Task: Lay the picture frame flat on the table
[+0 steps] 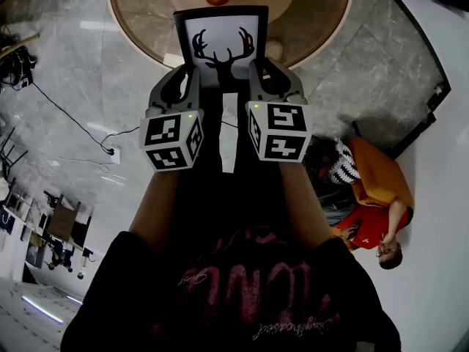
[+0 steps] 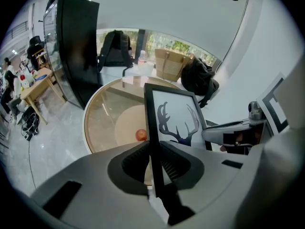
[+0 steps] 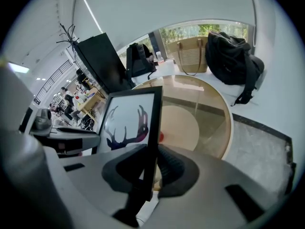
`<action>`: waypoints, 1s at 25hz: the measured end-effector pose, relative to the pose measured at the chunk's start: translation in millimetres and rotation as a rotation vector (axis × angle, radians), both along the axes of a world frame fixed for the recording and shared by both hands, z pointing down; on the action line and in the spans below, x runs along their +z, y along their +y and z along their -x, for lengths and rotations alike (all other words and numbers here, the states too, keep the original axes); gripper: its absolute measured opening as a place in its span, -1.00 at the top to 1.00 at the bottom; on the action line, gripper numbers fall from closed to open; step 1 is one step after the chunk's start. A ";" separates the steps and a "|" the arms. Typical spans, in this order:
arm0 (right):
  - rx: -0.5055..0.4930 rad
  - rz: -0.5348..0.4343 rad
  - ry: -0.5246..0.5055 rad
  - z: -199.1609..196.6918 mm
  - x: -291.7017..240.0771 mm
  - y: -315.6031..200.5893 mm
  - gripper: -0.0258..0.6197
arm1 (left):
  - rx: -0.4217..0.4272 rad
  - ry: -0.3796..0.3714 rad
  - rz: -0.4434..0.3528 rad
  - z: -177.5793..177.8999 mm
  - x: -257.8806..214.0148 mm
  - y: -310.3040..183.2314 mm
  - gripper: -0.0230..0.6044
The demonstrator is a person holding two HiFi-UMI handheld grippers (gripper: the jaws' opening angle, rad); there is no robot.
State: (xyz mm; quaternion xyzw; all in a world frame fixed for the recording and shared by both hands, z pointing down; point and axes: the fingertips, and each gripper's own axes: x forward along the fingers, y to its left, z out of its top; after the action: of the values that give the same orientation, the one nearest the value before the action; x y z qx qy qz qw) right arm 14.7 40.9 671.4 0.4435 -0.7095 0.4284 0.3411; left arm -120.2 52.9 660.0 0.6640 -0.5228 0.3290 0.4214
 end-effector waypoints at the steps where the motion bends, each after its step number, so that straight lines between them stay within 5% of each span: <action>1: -0.001 0.003 -0.001 0.7 3.0 2.2 0.67 | 0.000 -0.001 0.004 0.7 2.9 2.2 0.70; 25: 0.016 0.044 0.011 -10.8 66.6 21.4 0.67 | -0.011 -0.024 0.039 -10.1 68.0 18.8 0.70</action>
State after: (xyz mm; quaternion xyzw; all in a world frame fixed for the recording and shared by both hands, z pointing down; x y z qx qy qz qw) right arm 25.5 62.3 738.0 0.4437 -0.6947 0.4441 0.3511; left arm -110.1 71.8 728.1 0.6488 -0.5247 0.3448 0.4299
